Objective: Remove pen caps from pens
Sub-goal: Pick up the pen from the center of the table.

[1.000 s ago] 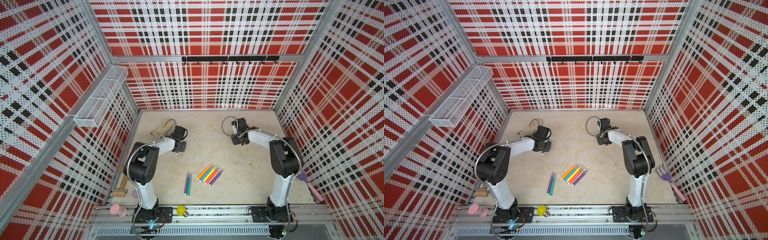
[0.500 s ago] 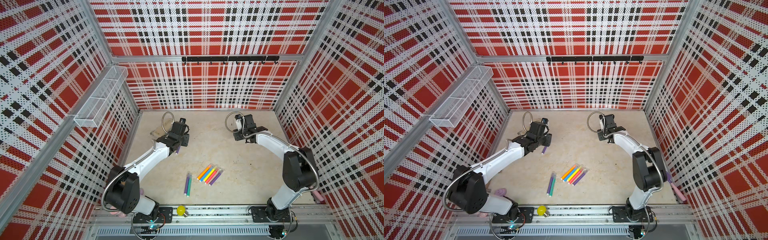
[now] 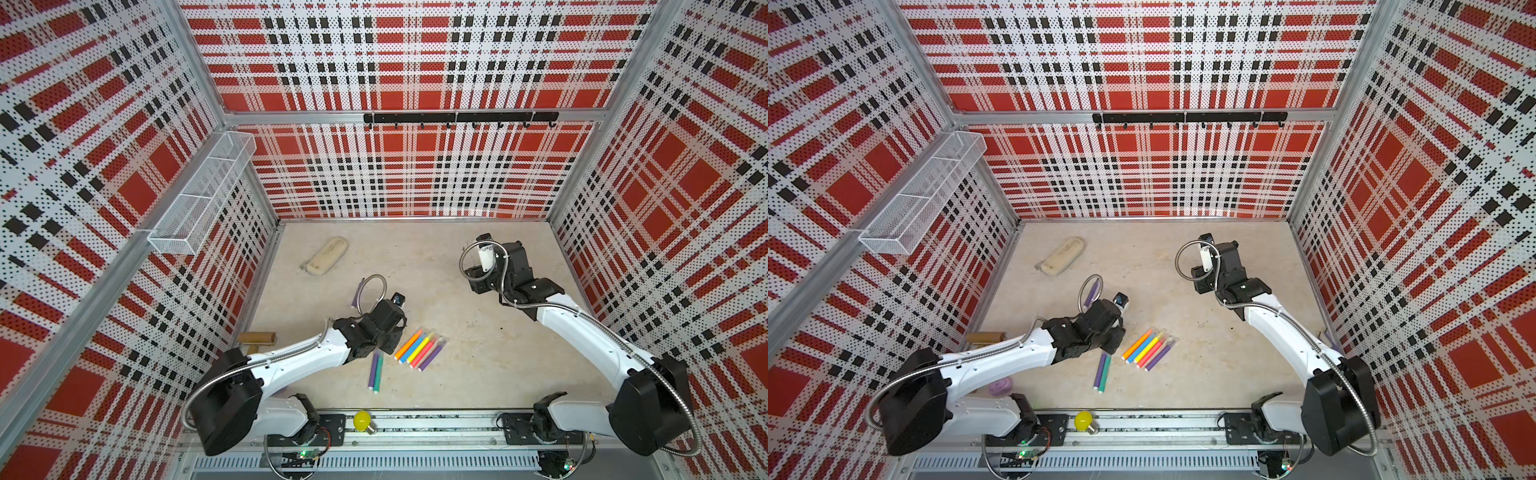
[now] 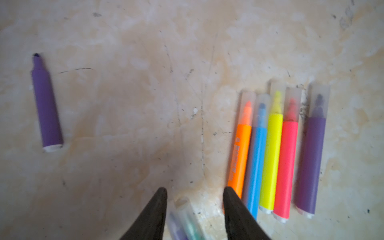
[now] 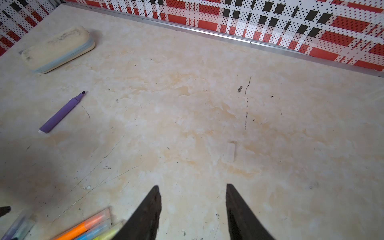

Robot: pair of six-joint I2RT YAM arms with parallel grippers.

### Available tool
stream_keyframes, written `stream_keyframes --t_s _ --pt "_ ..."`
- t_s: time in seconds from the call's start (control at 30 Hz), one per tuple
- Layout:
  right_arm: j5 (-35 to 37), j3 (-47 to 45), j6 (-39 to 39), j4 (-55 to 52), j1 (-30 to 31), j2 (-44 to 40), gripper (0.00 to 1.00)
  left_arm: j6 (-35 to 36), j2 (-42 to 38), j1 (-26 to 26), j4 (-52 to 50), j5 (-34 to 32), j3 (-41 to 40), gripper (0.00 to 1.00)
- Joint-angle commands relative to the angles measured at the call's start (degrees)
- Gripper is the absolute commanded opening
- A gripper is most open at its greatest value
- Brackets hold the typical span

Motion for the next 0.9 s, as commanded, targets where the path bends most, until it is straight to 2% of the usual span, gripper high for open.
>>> stream_keyframes --t_s 0.0,0.2,0.43,0.5,0.57,0.63,0.77,0.87 --pt "-2.1 -2.6 0.9 3.6 0.1 0.3 0.54 -0.7 4.4 -2.3 2.0 0.5 1.9 0.48" --pt "-1.7 -3.7 1.2 4.2 0.1 1.3 0.55 -0.8 11.2 -3.2 3.4 -0.3 3.9 0.48" --pt "-1.3 -4.4 1.3 4.5 0.1 0.1 0.55 -1.0 15.3 -3.6 4.2 -0.8 4.3 0.46" --pt "-1.1 -4.4 1.3 4.5 0.1 0.1 0.55 -0.9 16.2 -3.6 4.5 -0.4 4.4 0.38" --pt "-0.9 -4.4 1.3 4.5 0.1 0.1 0.55 -0.9 16.9 -3.3 4.6 0.3 4.4 0.23" --pt "-0.5 -4.4 1.3 4.6 0.2 0.0 0.56 -0.9 17.2 -2.9 4.7 0.6 4.4 0.14" --pt "0.2 -4.9 1.8 5.2 0.1 -0.6 0.56 -1.7 14.6 -1.6 6.2 -1.9 3.2 0.09" --pt "-2.7 -5.7 2.3 7.2 0.1 -1.5 0.56 -1.8 7.5 -1.0 9.4 -5.7 0.9 0.06"
